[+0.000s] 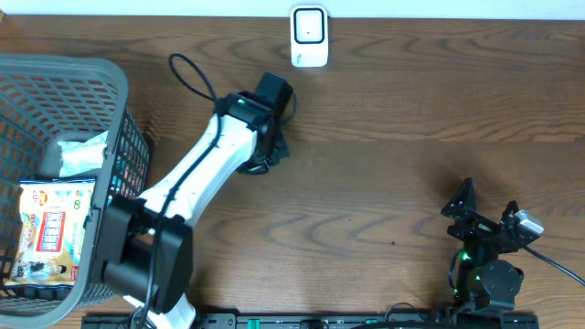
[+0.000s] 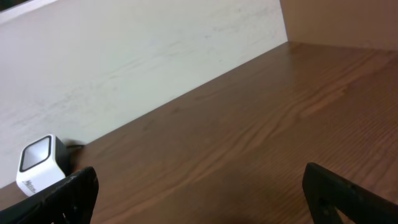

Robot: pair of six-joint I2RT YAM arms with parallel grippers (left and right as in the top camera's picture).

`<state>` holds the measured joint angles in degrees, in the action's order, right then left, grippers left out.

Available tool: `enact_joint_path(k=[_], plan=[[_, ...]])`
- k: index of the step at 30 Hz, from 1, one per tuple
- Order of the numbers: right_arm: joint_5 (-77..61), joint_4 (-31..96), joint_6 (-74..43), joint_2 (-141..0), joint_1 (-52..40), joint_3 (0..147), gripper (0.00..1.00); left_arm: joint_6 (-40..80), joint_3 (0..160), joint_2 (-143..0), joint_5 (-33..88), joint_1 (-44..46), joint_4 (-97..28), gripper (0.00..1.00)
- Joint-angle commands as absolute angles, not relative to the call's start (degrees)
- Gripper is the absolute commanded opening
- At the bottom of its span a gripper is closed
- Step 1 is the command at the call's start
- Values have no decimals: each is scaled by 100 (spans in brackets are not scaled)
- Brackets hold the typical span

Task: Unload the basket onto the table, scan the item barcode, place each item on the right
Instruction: 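Carry the orange box toward the scanner and release it on the table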

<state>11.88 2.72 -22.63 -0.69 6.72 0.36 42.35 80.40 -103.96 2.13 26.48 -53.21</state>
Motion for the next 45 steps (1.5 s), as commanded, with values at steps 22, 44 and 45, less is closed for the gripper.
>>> enact_joint_path(k=[22, 44, 45], plan=[[1251, 283, -2331, -34, 633, 32, 99, 5028, 8066, -11605, 360, 3105, -4783, 8], [1251, 283, -2331, -34, 633, 32, 99, 5024, 7380, -11583, 862, 3155, -3634, 27], [1251, 281, -2331, -34, 633, 32, 99, 5026, 7393, -11546, 799, 3155, -3710, 38]])
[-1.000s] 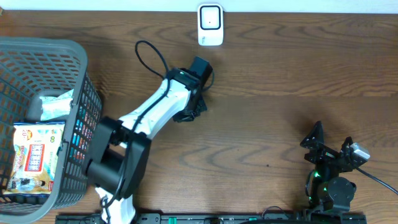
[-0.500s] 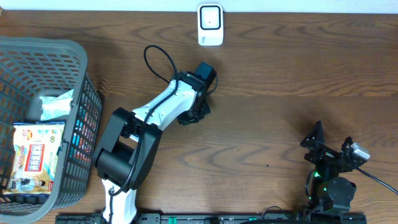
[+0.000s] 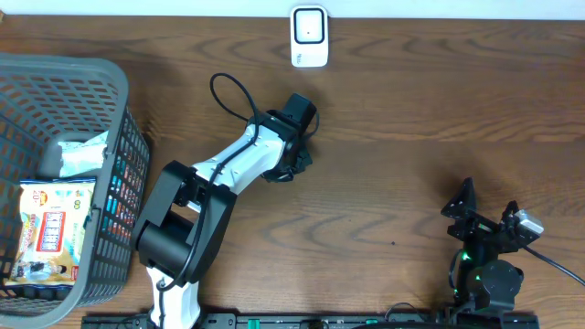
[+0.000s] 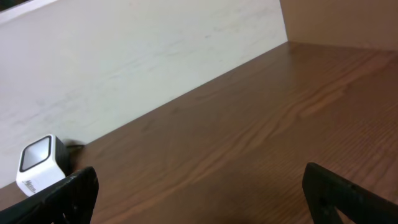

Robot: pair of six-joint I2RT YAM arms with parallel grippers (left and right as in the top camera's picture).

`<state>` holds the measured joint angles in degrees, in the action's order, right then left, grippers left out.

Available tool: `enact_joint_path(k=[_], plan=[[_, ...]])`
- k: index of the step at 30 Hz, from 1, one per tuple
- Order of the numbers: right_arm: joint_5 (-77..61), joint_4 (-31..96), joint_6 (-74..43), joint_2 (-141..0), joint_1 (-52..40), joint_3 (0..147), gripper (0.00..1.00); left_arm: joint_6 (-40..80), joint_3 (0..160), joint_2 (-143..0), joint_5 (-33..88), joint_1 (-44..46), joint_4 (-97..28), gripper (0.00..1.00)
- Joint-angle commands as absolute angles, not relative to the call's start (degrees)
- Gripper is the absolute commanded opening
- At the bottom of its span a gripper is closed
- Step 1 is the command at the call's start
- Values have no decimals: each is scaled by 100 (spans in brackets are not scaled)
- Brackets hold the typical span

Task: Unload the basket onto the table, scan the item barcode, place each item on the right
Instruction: 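Carry the orange box toward the scanner and release it on the table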

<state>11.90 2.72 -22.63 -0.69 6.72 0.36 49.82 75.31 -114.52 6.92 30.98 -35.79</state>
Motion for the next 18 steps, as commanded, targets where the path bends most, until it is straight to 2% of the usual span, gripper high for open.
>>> enact_joint_path(k=[1, 2, 3, 4, 7, 11, 18], plan=[[1251, 283, -2331, -34, 633, 32, 99, 5026, 7415, -11491, 720, 3155, -3811, 51], [1251, 281, -2331, -34, 633, 32, 99, 5026, 7446, -11432, 633, 3155, -3922, 68], [1251, 283, -2331, -34, 633, 32, 99, 5026, 7489, -11343, 539, 3155, -4051, 72], [1251, 281, -2331, -34, 633, 32, 99, 5000, 7548, -11150, 436, 3155, -4206, 82], [1251, 283, -2331, -34, 633, 32, 99, 4847, 7564, -10674, 423, 3159, -4268, 94], [1251, 283, -2331, -34, 633, 32, 99, 4587, 7564, -9883, 447, 3159, -4309, 99], [1251, 283, -2331, -34, 633, 32, 99, 4117, 7568, -8368, 447, 3157, -4174, 99]])
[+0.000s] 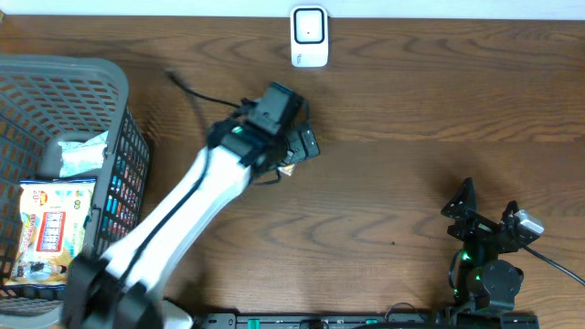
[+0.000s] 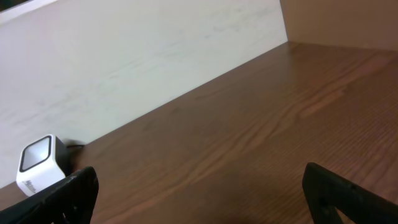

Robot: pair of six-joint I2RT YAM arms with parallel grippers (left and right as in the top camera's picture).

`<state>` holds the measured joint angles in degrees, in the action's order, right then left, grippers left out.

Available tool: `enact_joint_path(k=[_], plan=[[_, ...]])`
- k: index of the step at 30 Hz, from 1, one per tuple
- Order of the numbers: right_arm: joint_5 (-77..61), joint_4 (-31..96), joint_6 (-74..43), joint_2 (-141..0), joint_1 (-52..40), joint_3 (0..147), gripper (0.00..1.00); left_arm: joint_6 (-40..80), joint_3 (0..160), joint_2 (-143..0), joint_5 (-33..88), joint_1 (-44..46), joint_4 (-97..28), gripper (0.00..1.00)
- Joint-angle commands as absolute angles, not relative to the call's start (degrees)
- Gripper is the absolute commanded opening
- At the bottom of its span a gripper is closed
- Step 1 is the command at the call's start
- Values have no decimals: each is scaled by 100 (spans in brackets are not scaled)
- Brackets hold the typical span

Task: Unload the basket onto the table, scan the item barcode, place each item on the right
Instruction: 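Carry the orange box toward the scanner and release it on the table, then reach the left gripper back into the basket and grasp the wet-wipe pack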

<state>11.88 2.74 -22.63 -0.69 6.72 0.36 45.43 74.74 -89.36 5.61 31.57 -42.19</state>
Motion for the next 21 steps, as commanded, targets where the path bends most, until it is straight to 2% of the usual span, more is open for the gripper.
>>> enact_joint_path(k=[1, 12, 21], plan=[[1251, 283, -2331, -34, 633, 32, 99, 4016, 7568, -8184, 445, 3157, -4119, 99], [1251, 283, -2331, -34, 633, 32, 99, 3256, 7915, -6508, 47, 2829, -3607, 98], [1251, 283, -2331, -34, 633, 32, 99, 3262, 8488, -6235, -478, 1304, -4152, 98]])
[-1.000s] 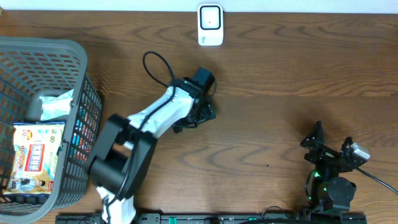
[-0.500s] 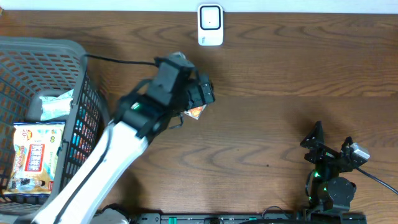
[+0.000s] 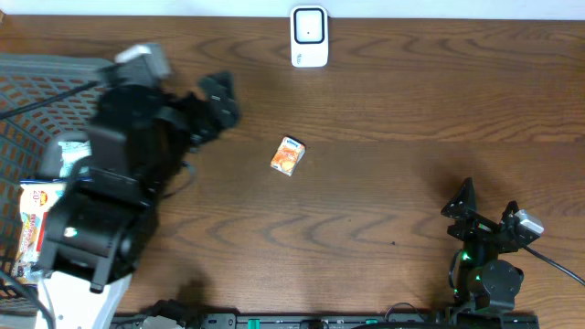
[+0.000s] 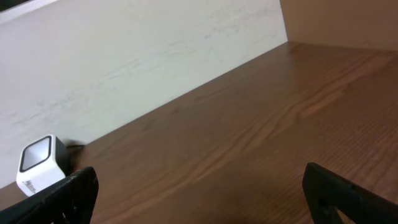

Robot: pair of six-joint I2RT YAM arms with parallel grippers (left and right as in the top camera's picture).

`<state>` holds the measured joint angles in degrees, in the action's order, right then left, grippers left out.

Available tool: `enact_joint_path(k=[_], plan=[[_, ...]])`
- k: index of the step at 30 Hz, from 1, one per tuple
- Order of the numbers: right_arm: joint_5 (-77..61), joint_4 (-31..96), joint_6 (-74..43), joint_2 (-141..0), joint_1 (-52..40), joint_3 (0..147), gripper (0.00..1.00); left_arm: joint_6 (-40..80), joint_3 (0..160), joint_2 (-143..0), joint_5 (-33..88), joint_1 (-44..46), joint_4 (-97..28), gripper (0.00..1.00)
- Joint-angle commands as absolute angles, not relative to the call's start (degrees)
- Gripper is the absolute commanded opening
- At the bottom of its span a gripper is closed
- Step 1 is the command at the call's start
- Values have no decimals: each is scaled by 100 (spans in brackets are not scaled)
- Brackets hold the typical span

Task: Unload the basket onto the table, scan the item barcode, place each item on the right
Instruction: 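Reach the left gripper back into the basket and grasp the wet-wipe pack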

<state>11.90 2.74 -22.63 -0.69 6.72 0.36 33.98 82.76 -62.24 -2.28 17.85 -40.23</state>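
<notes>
A small orange snack packet (image 3: 288, 155) lies flat on the wooden table (image 3: 411, 100), below the white barcode scanner (image 3: 309, 37) at the far edge. My left gripper (image 3: 212, 105) hangs high, up and to the left of the packet beside the basket; its fingers look open and hold nothing. At the near right, my right gripper (image 3: 487, 206) rests open and empty. In the right wrist view the scanner (image 4: 40, 163) shows at far left, and the right gripper (image 4: 202, 193) stands wide apart over bare wood.
A grey mesh basket (image 3: 101, 78) at the left holds a large snack bag (image 3: 41, 233) and a white pack (image 3: 78, 155). The raised left arm (image 3: 110, 210) hides part of the basket. A pale wall (image 4: 137, 56) borders the table's far edge.
The left gripper has left the packet and moved up and left toward the basket. The orange packet now lies alone on the table. The right arm has not moved.
The left gripper was low over the table below the scanner. Then it was a little further right, still low. Then the orange packet showed at its fingers. Now the packet lies free there and the arm is back by the basket.
</notes>
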Motion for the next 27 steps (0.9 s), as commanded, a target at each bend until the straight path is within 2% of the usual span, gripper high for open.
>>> enact_joint_path(k=[1, 15, 20, 27], plan=[[1251, 283, -2331, -34, 633, 32, 99, 3284, 8541, -6235, -480, 963, -4248, 98], [1251, 283, -2331, -34, 633, 32, 99, 4893, 8567, -6543, -478, -2379, -6049, 98], [1251, 283, -2331, -34, 633, 32, 99, 4925, 8556, -6997, -478, -3022, -6602, 98], [1251, 283, -2331, -34, 633, 32, 99, 4974, 8324, -7811, -482, -3404, -6855, 98]])
